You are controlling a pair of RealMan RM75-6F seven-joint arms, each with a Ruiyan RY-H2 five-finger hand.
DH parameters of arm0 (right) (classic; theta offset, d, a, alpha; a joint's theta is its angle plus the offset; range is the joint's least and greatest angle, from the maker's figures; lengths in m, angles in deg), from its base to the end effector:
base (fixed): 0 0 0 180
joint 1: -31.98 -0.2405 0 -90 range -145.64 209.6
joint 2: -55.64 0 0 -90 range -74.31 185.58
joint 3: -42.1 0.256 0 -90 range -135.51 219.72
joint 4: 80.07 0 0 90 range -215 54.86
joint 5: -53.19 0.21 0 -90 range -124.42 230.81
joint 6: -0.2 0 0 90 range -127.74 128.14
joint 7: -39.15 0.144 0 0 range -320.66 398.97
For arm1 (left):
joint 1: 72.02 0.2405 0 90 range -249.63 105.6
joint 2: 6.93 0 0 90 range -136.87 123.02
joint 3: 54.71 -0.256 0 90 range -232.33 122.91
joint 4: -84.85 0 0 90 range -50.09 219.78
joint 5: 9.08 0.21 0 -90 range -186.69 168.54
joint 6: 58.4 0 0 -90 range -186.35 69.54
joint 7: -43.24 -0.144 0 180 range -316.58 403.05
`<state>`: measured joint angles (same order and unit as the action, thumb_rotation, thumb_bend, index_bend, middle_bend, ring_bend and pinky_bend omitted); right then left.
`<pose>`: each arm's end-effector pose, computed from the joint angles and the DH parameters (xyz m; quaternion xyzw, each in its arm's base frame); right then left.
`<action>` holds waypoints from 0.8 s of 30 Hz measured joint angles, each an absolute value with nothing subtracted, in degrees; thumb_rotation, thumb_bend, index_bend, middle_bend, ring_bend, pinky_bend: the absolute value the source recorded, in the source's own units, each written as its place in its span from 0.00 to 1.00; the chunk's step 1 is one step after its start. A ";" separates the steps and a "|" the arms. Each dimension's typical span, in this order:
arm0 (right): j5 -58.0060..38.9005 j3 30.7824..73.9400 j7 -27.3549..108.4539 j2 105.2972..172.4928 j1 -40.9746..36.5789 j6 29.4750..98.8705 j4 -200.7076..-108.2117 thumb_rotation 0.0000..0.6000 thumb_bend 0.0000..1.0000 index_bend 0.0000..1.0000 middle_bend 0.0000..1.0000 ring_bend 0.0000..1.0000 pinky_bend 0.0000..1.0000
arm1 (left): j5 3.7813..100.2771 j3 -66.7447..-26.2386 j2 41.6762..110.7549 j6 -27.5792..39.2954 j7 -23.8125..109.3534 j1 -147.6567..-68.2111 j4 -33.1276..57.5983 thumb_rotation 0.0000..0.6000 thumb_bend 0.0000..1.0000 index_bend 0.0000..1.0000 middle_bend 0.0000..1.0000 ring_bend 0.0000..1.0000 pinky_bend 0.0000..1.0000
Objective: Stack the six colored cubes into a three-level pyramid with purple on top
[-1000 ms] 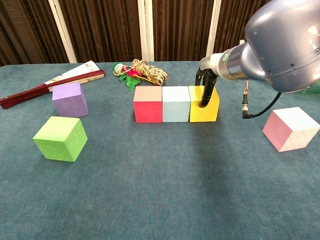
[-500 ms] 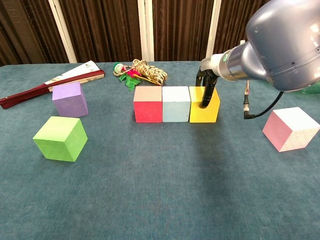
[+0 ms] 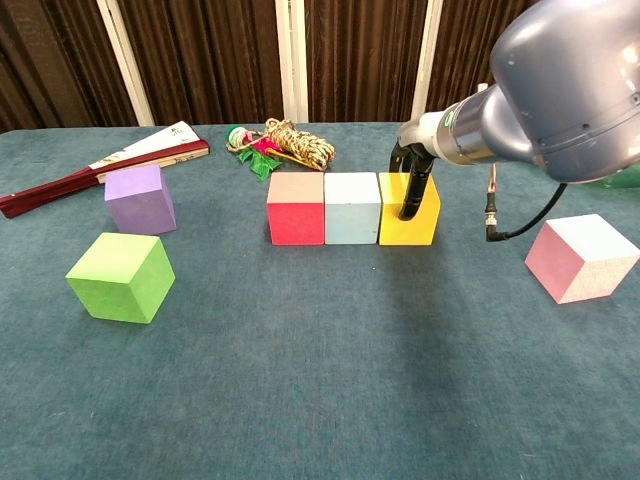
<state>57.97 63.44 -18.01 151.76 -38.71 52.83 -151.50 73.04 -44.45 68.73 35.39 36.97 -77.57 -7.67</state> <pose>-0.0667 -0.4338 -0.0393 0.6774 -0.5030 0.1908 0.5017 -0.2829 0.2042 0.1394 -0.4913 -0.3570 -0.4779 0.6347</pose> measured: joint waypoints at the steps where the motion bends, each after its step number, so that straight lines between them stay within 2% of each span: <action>1: 58.14 63.42 -18.14 151.68 -38.74 52.80 -151.59 1.00 0.25 0.23 0.12 0.10 0.00 | 73.03 -44.45 68.73 35.36 36.95 -77.57 -7.68 1.00 0.17 0.13 0.05 0.00 0.00; 16: 60.77 62.89 -19.88 150.09 -39.19 52.26 -152.79 1.00 0.25 0.13 0.06 0.06 0.00 | 72.92 -44.44 68.86 35.17 36.59 -77.73 -7.69 1.00 0.17 0.13 0.05 0.00 0.00; 24: 62.59 62.65 -21.29 146.63 -39.08 53.65 -157.17 1.00 0.25 0.11 0.04 0.05 0.00 | 72.98 -44.59 68.85 34.85 36.65 -77.85 -7.62 1.00 0.17 0.13 0.05 0.00 0.00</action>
